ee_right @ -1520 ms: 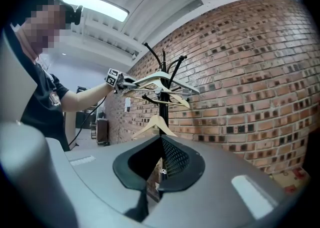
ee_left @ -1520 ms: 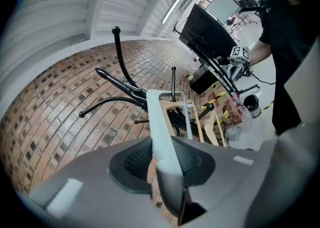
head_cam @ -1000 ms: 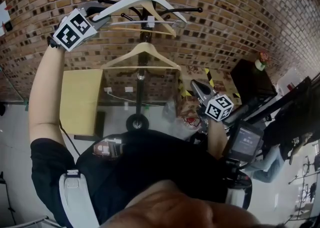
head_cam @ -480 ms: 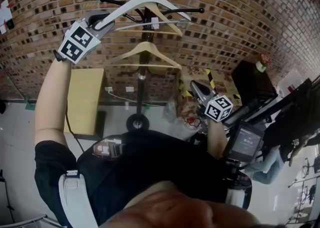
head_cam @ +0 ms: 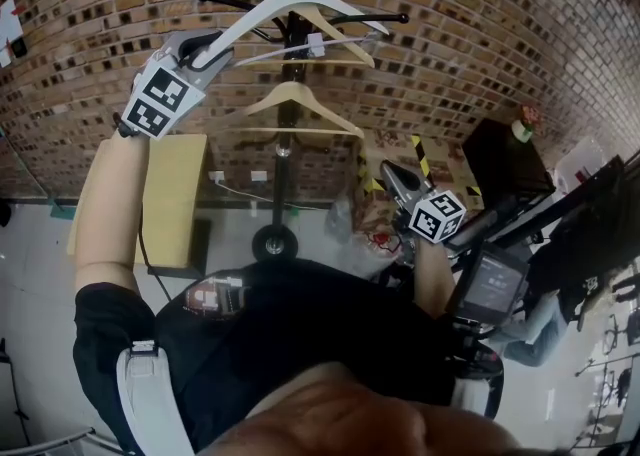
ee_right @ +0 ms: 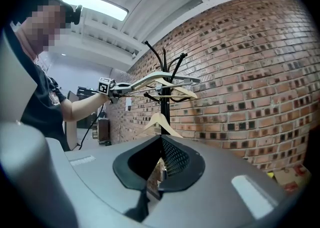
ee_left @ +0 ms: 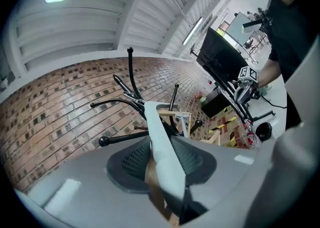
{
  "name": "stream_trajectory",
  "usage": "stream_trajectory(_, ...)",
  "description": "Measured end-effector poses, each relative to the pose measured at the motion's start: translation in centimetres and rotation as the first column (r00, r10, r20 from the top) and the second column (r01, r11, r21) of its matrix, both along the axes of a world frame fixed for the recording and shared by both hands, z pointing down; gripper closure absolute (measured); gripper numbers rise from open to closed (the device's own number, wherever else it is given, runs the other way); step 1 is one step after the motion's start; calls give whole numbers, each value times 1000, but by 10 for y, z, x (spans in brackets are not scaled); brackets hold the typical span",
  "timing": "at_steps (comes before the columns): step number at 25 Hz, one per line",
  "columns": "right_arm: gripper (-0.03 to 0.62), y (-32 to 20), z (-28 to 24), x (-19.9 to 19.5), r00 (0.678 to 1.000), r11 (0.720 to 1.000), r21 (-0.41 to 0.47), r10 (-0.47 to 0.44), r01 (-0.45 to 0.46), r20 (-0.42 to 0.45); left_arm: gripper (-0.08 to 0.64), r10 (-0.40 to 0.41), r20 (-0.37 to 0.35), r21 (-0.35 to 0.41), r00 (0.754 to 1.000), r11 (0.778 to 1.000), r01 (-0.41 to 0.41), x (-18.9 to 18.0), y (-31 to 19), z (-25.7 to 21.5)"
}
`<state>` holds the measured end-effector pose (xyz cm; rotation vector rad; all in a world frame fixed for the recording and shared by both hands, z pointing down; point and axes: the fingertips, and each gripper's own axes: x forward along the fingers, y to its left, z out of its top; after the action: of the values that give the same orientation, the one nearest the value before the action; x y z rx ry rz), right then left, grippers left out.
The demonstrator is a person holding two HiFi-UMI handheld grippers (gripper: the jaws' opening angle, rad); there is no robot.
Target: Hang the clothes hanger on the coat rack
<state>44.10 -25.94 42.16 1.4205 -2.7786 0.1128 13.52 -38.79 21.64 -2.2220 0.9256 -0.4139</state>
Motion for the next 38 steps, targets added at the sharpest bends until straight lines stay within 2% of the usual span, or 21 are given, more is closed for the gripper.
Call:
stream_trajectory(6, 578, -1, 2, -1, 1000, 1000, -3, -1, 2, 3, 426, 14, -50, 63, 999, 998, -10, 5, 4, 6)
stream_trajectory(10, 578, -4, 3, 0, 1000, 1000, -8, -1, 1, 2, 426, 68, -118, 90, 991, 994, -58, 10, 15, 6)
stream_trajectory(15, 578, -3, 3, -1, 1000, 1000, -10, -3, 3, 0, 426, 110, -156, 130, 982, 987, -90, 15, 34, 5)
stream_trajectory(20, 578, -6, 6, -2, 1000, 1000, -8, -5, 5, 7, 406, 156, -251, 156, 955, 981, -119, 11, 51, -2)
stream_trajectory(24, 578, -7, 7, -3, 1000, 1000, -6, -4, 4, 14, 389, 184, -348, 146, 919, 979, -141, -1, 58, -8)
stream_trajectory(26, 578, -7, 7, -3, 1000, 1000, -8, -5, 5, 12, 388, 180, -375, 137, 909, 981, -137, -5, 59, -8)
stream_trajectory(29, 578, -8, 7, -5, 1000, 1000, -14, -14, 14, 2, 388, 167, -363, 147, 916, 982, -121, -5, 56, -7)
stream_trajectory(34, 578, -10, 6, -11, 1000, 1000, -8, -26, 26, 8, 389, 125, -335, 117, 934, 989, -90, -3, 43, -8)
stream_trajectory(38, 578, -11, 6, -14, 999, 999, -10, -36, 36, 7, 388, 132, -350, 109, 928, 989, -99, -4, 44, -7)
